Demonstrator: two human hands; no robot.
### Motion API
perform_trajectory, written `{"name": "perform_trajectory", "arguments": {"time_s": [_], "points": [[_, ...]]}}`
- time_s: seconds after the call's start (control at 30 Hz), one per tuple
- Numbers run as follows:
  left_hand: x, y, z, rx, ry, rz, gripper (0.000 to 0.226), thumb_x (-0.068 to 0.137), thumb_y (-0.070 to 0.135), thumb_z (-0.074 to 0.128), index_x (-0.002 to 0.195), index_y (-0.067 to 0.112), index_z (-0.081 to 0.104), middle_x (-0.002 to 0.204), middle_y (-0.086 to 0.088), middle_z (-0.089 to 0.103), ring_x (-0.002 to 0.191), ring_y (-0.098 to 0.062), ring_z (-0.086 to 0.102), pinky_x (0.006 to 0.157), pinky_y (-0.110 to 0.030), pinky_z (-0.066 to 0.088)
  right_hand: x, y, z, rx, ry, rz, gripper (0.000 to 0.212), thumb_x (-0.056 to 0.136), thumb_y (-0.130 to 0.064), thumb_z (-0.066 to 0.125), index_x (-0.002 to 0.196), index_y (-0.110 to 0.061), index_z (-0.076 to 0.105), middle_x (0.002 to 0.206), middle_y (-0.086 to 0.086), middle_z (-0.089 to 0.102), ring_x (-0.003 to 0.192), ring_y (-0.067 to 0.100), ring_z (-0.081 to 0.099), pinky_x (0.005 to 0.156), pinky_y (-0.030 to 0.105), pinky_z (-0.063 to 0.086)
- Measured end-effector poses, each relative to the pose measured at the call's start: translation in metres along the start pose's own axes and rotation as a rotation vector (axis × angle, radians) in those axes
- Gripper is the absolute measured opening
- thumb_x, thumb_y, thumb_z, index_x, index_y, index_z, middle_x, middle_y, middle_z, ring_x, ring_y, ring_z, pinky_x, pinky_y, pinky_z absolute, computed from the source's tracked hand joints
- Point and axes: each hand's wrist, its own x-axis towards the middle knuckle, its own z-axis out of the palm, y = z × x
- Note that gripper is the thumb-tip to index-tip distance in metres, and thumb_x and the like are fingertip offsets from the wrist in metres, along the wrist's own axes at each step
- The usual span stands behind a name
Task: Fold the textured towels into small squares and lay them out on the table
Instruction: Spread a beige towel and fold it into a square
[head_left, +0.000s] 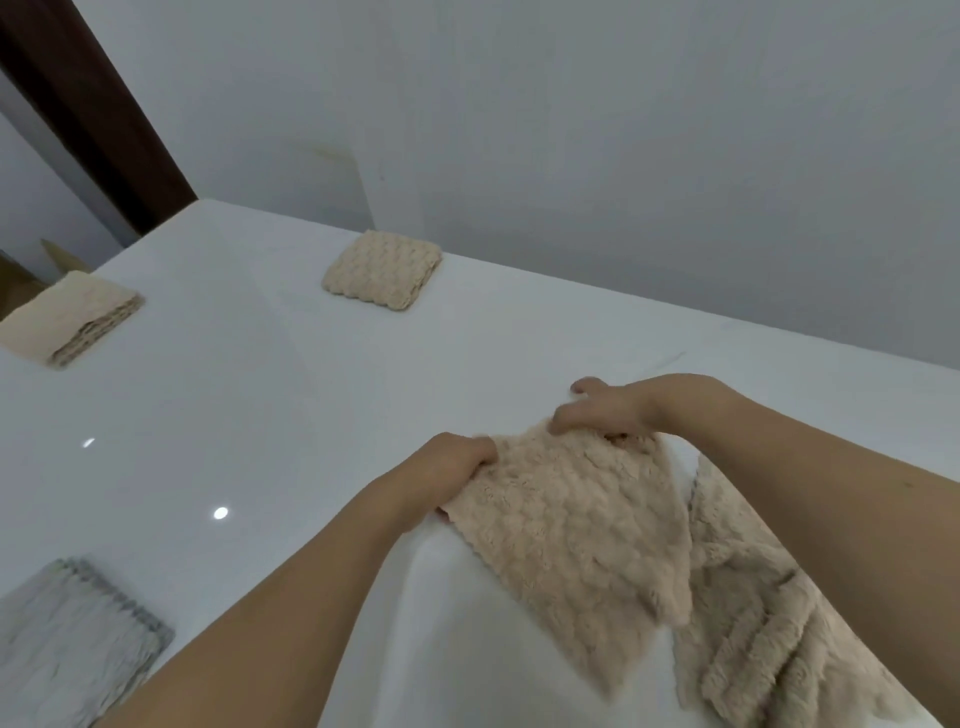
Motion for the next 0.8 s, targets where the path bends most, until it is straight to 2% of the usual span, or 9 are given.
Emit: {"name": "perform_trajectory", "arguments": {"time_s": [0.07,0.17,0.23,0.37,0.47,0.57,0.63,0.7,0.8], "points": [[0.002,-0.005,0.0,0.015,0.013,0.009,0.016,0.089,0.022,0.056,0.079,0.009,0.053,0.071,-0.008,0.056,0.055,-0.024,0.058,0.047,-0.027,0.048,-0.004,0.003,0.002,-0.109,0.0,-0.032,0.068,0.07,-0.067,0.059,0.121,-0.026,0.039,0.112,0.005,0.06,0.098,0.027,0.06,0.086,0.038,0.048],[0.005,-0.011,-0.001,-0.012,0.023,0.048,0.01,0.089,0.016,0.059,0.085,0.008,0.055,0.077,-0.013,0.061,0.059,-0.027,0.063,0.052,-0.034,0.055,-0.012,0.005,0.009,-0.395,-0.025,-0.064,0.023,0.083,-0.029,0.061,0.096,-0.012,0.052,0.085,0.002,0.055,0.068,0.019,0.047,0.059,0.027,0.036],[0.006,-0.013,-0.001,0.003,0.027,0.069,0.007,0.089,0.014,0.058,0.088,0.007,0.058,0.078,-0.014,0.063,0.061,-0.027,0.066,0.054,-0.036,0.057,-0.014,0.007,0.015,-0.473,-0.003,-0.09,0.014,0.081,-0.02,0.059,0.09,-0.013,0.051,0.081,0.002,0.051,0.065,0.019,0.042,0.054,0.026,0.032],[0.01,-0.012,0.003,0.077,0.087,0.11,0.015,0.091,0.017,0.057,0.094,0.002,0.06,0.076,-0.01,0.064,0.061,-0.024,0.064,0.054,-0.032,0.054,-0.008,0.019,0.025,-0.531,0.144,-0.187,0.013,0.079,-0.026,0.057,0.081,-0.015,0.051,0.077,-0.003,0.053,0.07,0.02,0.05,0.06,0.029,0.04],[0.017,-0.007,-0.001,0.287,0.279,0.236,0.014,0.092,0.02,0.051,0.087,0.009,0.059,0.075,-0.004,0.061,0.065,-0.018,0.055,0.059,-0.032,0.044,-0.006,0.026,0.017,-0.099,0.272,-0.248,0.02,0.08,-0.02,0.059,0.071,-0.015,0.043,0.07,-0.002,0.047,0.067,0.021,0.051,0.06,0.032,0.041],[0.017,0.019,-0.015,0.285,0.452,0.359,0.014,0.094,0.015,0.047,0.084,0.013,0.058,0.077,0.004,0.061,0.069,-0.016,0.055,0.057,-0.027,0.039,-0.012,0.024,-0.014,0.395,0.536,-0.302,0.021,0.08,-0.007,0.056,0.071,-0.017,0.04,0.074,0.008,0.052,0.069,0.031,0.06,0.058,0.038,0.048],[0.008,0.047,-0.028,0.245,0.572,0.465,0.018,0.097,0.019,0.046,0.086,0.019,0.059,0.08,0.007,0.062,0.074,-0.01,0.056,0.058,-0.027,0.04,-0.025,0.014,-0.04,0.587,0.663,-0.355,0.016,0.084,-0.01,0.059,0.09,-0.023,0.051,0.091,0.009,0.06,0.079,0.029,0.062,0.065,0.039,0.051],[-0.008,0.076,-0.041,0.204,0.687,0.608,0.016,0.099,0.021,0.045,0.09,0.021,0.059,0.077,0.009,0.06,0.07,-0.006,0.055,0.058,-0.028,0.041,-0.043,0.0,-0.067,0.719,0.699,-0.438,0.029,0.085,-0.012,0.065,0.109,-0.024,0.054,0.099,0.002,0.059,0.084,0.02,0.06,0.073,0.036,0.052],[-0.035,0.11,-0.061,0.179,0.817,0.832,0.012,0.097,0.017,0.048,0.095,0.022,0.059,0.067,0.011,0.055,0.059,-0.005,0.049,0.056,-0.028,0.038,-0.074,-0.016,-0.102,0.813,0.754,-0.579,0.023,0.08,-0.012,0.076,0.097,-0.015,0.062,0.086,0.001,0.06,0.077,0.015,0.058,0.071,0.033,0.05]]}}
